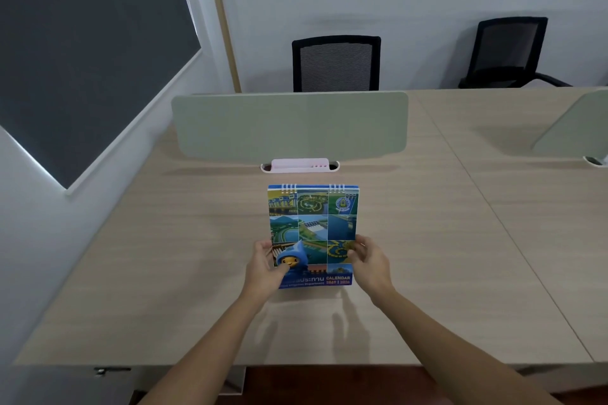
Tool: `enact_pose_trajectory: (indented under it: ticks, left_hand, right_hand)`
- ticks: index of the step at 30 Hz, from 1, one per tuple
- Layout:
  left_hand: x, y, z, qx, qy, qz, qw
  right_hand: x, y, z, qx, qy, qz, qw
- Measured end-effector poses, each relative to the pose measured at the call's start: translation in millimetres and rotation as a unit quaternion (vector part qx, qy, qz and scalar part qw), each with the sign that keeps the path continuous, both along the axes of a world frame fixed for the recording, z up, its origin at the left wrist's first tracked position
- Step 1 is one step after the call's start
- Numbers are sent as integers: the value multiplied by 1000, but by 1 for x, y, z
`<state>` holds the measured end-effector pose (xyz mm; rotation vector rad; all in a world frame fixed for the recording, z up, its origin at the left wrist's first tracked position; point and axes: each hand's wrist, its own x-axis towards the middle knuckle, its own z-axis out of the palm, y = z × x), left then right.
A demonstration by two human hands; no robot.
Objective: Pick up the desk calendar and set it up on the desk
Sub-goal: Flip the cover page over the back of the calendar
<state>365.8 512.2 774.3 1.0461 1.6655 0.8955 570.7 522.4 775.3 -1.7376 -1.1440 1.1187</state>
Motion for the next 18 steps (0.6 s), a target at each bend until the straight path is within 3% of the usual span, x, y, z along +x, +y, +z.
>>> enact_pose_trajectory:
  ticks: [9, 12, 14, 15, 16, 18]
  left_hand:
    - [-1, -12, 2, 7, 29, 6, 1000]
    - [-1, -20, 17, 1, 3, 10, 1000]
    - [-5, -18, 41, -10, -56, -6, 998]
    - [-8, -14, 59, -20, -136, -11, 990]
    - [-12, -10, 77, -10, -241, -25, 970]
    - [-22, 8, 109, 61, -321, -22, 945]
  right_hand:
    - [7, -5, 1, 27, -58, -3, 998]
    - [15, -7, 10, 11, -63, 55, 996]
    - [18, -7, 35, -18, 50, 93, 994]
    - [20, -5, 51, -22, 119, 107, 987]
    - [22, 0, 69, -8, 171, 112, 979]
    - [24, 14, 100, 65, 208, 102, 971]
